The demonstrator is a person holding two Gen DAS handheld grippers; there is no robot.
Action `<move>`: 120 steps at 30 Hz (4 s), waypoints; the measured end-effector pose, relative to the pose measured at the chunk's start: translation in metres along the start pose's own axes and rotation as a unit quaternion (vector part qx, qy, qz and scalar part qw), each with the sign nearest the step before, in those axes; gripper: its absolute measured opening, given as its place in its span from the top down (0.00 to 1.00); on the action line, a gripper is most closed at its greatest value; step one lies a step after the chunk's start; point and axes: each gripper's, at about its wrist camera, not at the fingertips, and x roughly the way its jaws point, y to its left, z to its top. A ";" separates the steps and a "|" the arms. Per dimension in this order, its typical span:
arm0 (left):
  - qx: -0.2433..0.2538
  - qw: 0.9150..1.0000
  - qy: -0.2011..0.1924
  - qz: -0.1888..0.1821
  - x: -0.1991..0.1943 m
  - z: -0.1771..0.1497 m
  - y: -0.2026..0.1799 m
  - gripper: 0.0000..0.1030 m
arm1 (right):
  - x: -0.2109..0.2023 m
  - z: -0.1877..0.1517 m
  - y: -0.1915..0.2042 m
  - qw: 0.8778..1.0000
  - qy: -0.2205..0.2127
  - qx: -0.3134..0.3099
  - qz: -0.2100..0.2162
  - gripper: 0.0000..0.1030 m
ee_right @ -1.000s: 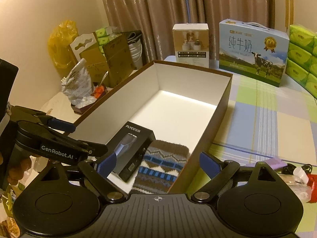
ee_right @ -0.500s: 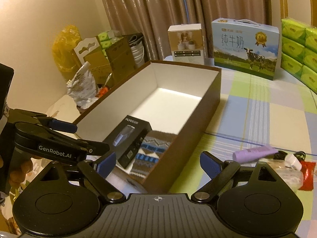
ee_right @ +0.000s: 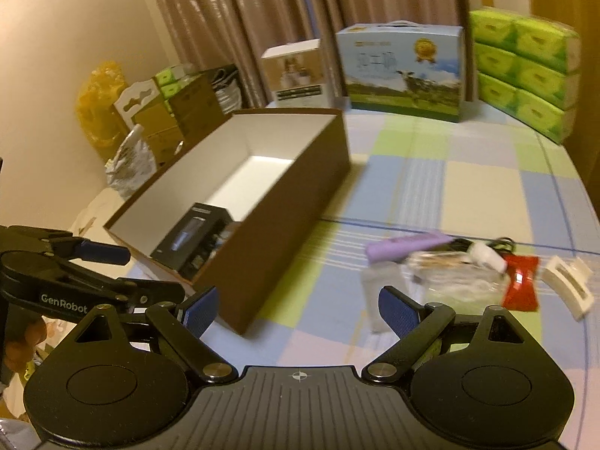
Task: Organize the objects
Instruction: 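Move both tools back toward the remaining items on the table, then grasp the clear plastic case with the left gripper while the right grasps the white clip, then carry the clear case and white clip into the open box and release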
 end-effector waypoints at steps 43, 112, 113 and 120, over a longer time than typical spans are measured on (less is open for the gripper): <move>-0.029 0.999 0.036 0.015 0.140 0.033 -0.138 0.22 | -0.036 -0.034 -0.228 0.981 0.012 0.114 -0.157 0.14; 0.032 0.996 0.082 -0.018 0.159 -0.013 -0.131 0.55 | -0.006 -0.080 -0.195 0.990 0.069 0.038 -0.120 0.59; 0.031 0.996 0.082 -0.022 0.157 -0.014 -0.131 0.56 | -0.008 -0.078 -0.191 0.990 0.066 0.036 -0.116 0.59; 0.010 0.996 0.058 -0.061 0.126 -0.014 -0.119 0.56 | -0.017 -0.063 -0.164 0.995 0.046 0.034 -0.084 0.59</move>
